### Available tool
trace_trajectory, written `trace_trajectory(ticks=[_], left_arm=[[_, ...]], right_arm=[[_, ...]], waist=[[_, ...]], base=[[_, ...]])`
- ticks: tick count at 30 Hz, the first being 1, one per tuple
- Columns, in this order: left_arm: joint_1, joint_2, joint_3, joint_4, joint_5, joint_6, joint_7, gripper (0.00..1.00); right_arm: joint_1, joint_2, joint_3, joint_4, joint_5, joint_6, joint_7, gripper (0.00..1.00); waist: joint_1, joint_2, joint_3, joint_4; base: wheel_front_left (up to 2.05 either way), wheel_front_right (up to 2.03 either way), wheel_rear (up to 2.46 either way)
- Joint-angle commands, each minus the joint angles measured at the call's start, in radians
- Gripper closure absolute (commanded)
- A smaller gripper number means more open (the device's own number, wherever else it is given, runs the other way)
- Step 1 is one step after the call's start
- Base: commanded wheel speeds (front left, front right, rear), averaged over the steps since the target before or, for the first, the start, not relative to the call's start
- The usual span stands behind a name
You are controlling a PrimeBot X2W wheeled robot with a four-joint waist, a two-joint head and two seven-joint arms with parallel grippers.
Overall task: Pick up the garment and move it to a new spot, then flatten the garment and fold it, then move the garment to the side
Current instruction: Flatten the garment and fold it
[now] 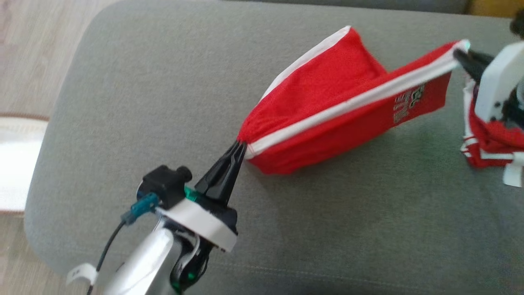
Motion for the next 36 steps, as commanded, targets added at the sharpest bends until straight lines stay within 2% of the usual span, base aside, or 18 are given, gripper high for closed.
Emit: trace_trajectory(ticks=[1, 10, 15, 21, 26, 27, 28, 29, 30, 31, 36], left_arm=[[-0.063, -0.001, 0.042, -0.017, -0.010, 0.001, -0.012, 1.00], [-0.186, -0.071, 0.038, 0.095, -0.015, -0.025, -0.029, 1.00], [-0.281, -0.110, 0.020, 0.196, -0.008, -0.042, -0.035, 1.00], [-0.343, -0.126, 0.018, 0.265, -0.004, -0.046, -0.038, 1.00], [-0.403, -0.139, 0.034, 0.333, 0.007, -0.049, -0.039, 1.00], [-0.408, -0.140, 0.036, 0.343, 0.008, -0.050, -0.039, 1.00], [-0.413, -0.141, 0.039, 0.353, 0.010, -0.050, -0.039, 1.00], [-0.418, -0.142, 0.042, 0.361, 0.013, -0.049, -0.039, 0.76], [-0.422, -0.143, 0.046, 0.367, 0.019, -0.045, -0.039, 0.27], [-0.425, -0.143, 0.050, 0.370, 0.024, -0.043, -0.039, 0.00], [-0.423, -0.145, 0.081, 0.374, 0.033, -0.035, -0.039, 0.00]], right_arm=[[-0.054, -0.007, 0.003, -0.011, -0.018, 0.007, -0.009, 1.00], [-0.256, 0.021, 0.094, 0.127, -0.089, 0.007, -0.062, 1.00], [-0.369, 0.038, 0.158, 0.250, -0.138, 0.007, -0.122, 1.00], [-0.440, 0.050, 0.202, 0.323, -0.157, 0.007, -0.164, 1.00], [-0.518, 0.068, 0.282, 0.414, -0.167, 0.007, -0.230, 1.00], [-0.529, 0.068, 0.296, 0.427, -0.175, 0.007, -0.249, 0.79], [-0.538, 0.070, 0.305, 0.444, -0.179, 0.007, -0.265, 0.00], [-0.545, 0.074, 0.312, 0.462, -0.181, 0.007, -0.280, 0.00], [-0.552, 0.079, 0.320, 0.478, -0.181, 0.007, -0.293, 0.00], [-0.559, 0.084, 0.327, 0.492, -0.179, 0.007, -0.307, 0.00], [-0.583, 0.097, 0.342, 0.553, -0.163, 0.007, -0.390, 0.00]], waist=[[0.0001, 0.0000, 0.037, 0.037], [0.0001, 0.0000, 0.137, 0.124], [0.0001, 0.0000, 0.195, 0.157], [0.0001, 0.0000, 0.240, 0.169], [0.0001, 0.0000, 0.289, 0.178], [0.0001, 0.0000, 0.294, 0.179], [0.0001, 0.0000, 0.298, 0.179], [0.0001, 0.0000, 0.302, 0.178], [0.0001, 0.0000, 0.304, 0.177], [0.0001, 0.0000, 0.306, 0.176], [0.0001, 0.0000, 0.295, 0.160]], base=[[0.00, 0.00, 0.00], [0.00, 0.00, 0.00], [0.00, 0.00, 0.00], [0.00, 0.00, 0.00], [0.00, 0.00, 0.00], [0.00, 0.00, 0.00], [0.00, 0.00, 0.00], [0.00, 0.00, 0.00], [0.00, 0.00, 0.00], [0.00, 0.00, 0.00], [0.00, 0.00, 0.00]])
